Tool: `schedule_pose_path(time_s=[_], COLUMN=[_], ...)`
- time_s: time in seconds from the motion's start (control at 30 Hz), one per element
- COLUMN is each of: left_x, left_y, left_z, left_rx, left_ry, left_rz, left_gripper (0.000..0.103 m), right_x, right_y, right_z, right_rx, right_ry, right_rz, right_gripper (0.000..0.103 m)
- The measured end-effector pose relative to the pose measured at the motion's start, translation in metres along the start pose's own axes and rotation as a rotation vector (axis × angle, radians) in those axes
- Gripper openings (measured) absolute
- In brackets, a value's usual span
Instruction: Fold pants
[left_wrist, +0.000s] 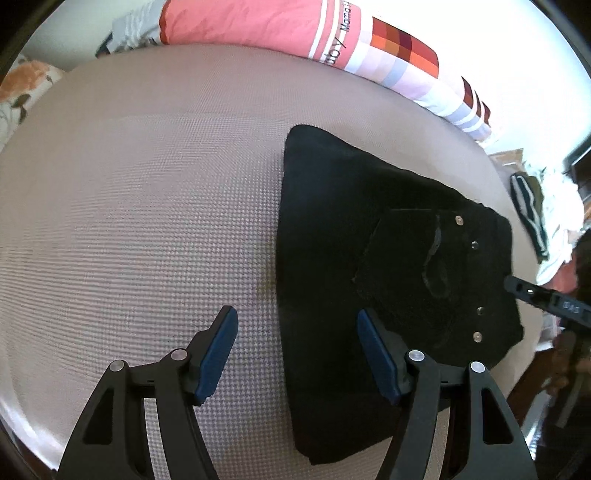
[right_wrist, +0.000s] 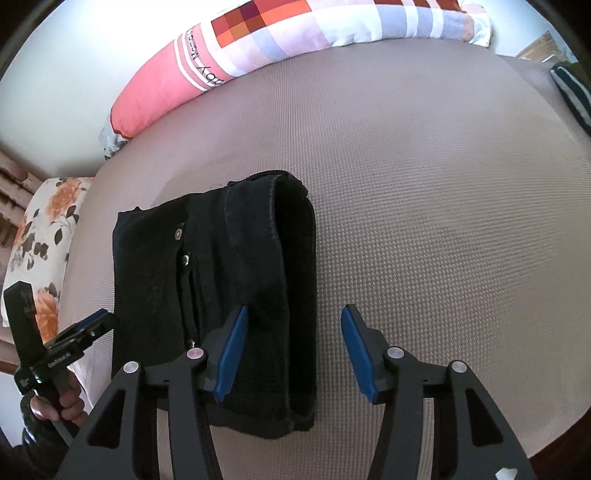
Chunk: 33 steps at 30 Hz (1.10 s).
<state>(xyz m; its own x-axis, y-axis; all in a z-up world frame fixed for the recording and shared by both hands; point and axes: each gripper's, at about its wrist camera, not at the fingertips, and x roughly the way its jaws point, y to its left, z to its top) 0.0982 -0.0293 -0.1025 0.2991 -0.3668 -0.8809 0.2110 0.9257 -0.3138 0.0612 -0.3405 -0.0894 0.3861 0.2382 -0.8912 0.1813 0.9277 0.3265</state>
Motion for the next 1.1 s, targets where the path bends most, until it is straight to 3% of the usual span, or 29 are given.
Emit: schedule_pose_path(time_s=[0.4, 0.67, 0.83, 1.1], left_x=[0.014, 0.025, 0.032, 0.03], left_y=[0.016, 0.027, 0.022, 0.023], left_z=[0.01, 0.025, 0.033, 0.029], left_rx=[-0.088, -0.145, -0.113, -0.059], left_ry=[0.084, 0.122, 0.115, 0.075], left_rz=[-0.173, -0.3, -0.34, -0.364], left_gripper=[0.068, 0.067, 0.066, 0.066], right_x=[0.025, 0.04, 0.053, 0.06], right_y=[-0.038, -0.054, -0.056, -0.053], right_z=[0.003, 0.007, 0.01, 0.013], right_rx=[0.084, 0.114, 0.122, 0.116], right_ry=[0.072, 0.144, 0.173, 0.188], right_rz=[0.22, 0.418, 0.504, 0.564], right_gripper=[0.048, 0.033, 0.029, 0.029])
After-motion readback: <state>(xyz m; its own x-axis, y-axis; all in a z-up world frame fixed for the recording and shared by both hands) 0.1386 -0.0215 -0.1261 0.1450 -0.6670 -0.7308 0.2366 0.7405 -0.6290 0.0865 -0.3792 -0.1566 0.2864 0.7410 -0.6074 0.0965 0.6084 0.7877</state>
